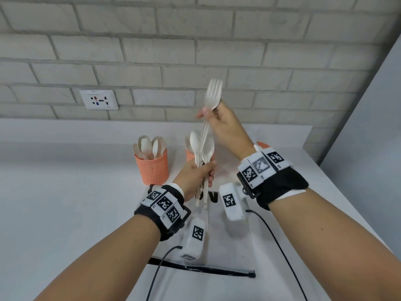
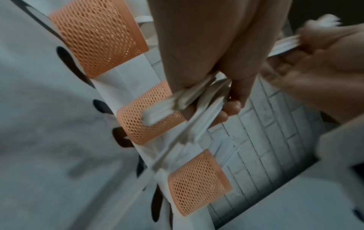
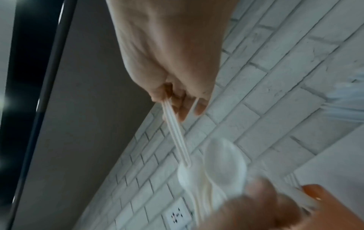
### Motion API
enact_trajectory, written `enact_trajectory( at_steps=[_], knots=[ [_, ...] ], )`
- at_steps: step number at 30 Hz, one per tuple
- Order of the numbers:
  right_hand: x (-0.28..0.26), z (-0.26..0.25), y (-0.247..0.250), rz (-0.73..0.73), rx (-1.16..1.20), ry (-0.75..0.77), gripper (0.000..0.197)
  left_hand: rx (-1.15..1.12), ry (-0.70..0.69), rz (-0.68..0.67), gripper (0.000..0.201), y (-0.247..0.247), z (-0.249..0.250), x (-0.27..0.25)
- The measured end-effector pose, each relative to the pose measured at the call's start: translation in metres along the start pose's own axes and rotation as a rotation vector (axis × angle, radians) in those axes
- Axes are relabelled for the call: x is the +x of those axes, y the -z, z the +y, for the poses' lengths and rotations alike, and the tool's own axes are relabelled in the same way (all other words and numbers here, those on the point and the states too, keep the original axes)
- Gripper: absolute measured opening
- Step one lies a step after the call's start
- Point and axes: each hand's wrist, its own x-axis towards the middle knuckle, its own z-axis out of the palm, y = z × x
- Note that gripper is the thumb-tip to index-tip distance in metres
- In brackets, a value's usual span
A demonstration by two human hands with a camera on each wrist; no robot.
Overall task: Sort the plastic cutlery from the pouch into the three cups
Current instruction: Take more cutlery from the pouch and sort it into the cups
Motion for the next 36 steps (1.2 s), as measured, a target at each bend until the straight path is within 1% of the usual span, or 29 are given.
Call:
enact_trajectory(
  at_steps=[1,3,4,6,8,9,11,12,14,16,19,22,25,27,29,32,34,36],
  knots=[
    [0.001,-0.006,0.002,0.048,0.074,0.029,0.016,-0.016,0.006,0.016,0.018,0.004,0.000,-0.002],
    [0.003,-0.010,0.007,0.093,0.166,0.060,0.014,-0.108,0.032,0.056,0.014,0.008,0.005,-0.006],
    [0.001,-0.008,0.009,0.098,0.177,0.038,0.013,-0.174,0.044,0.075,0.012,0.010,0.008,-0.007],
    [-0.006,0.001,0.008,0.094,0.088,-0.066,0.014,-0.283,0.052,0.090,0.008,0.012,0.015,-0.009],
    [-0.016,0.017,0.002,0.019,-0.051,-0.202,0.015,-0.365,0.075,0.067,0.015,0.016,0.020,-0.012],
    [-0.022,0.025,-0.002,-0.046,-0.060,-0.268,0.012,-0.408,0.096,0.045,0.017,0.017,0.021,-0.013],
    [-0.031,0.035,-0.011,-0.167,0.000,-0.354,0.007,-0.468,0.119,-0.005,0.020,0.017,0.023,-0.016],
    [-0.035,0.036,-0.015,-0.200,0.033,-0.377,0.009,-0.479,0.118,-0.021,0.023,0.017,0.023,-0.017],
    [-0.037,0.034,-0.020,-0.211,0.084,-0.397,0.010,-0.489,0.107,-0.039,0.027,0.017,0.023,-0.018],
    [-0.037,0.029,-0.022,-0.187,0.120,-0.418,0.009,-0.484,0.101,-0.062,0.028,0.017,0.023,-0.020],
    [-0.034,0.028,-0.024,-0.134,0.165,-0.473,0.014,-0.419,0.089,-0.073,0.027,0.017,0.027,-0.022],
    [-0.029,0.034,-0.027,0.013,0.152,-0.473,0.014,-0.371,0.093,-0.069,0.026,0.018,0.030,-0.022],
    [-0.019,0.038,-0.025,0.172,0.120,-0.484,0.022,-0.360,0.117,-0.062,0.023,0.022,0.027,-0.021],
    [-0.013,0.035,-0.021,0.231,0.113,-0.480,0.023,-0.344,0.107,-0.033,0.020,0.025,0.025,-0.022],
    [-0.009,0.030,-0.014,0.270,0.148,-0.485,0.023,-0.308,0.087,0.028,0.017,0.027,0.022,-0.020],
    [-0.010,0.025,-0.010,0.248,0.272,-0.467,0.021,-0.248,0.061,0.103,0.013,0.032,0.021,-0.017],
    [-0.018,0.026,-0.013,0.186,0.250,-0.441,0.019,-0.264,0.052,0.126,0.012,0.032,0.024,-0.015],
    [-0.029,0.025,-0.018,0.094,0.156,-0.455,0.019,-0.279,0.025,0.142,0.015,0.031,0.028,-0.015]
  ],
)
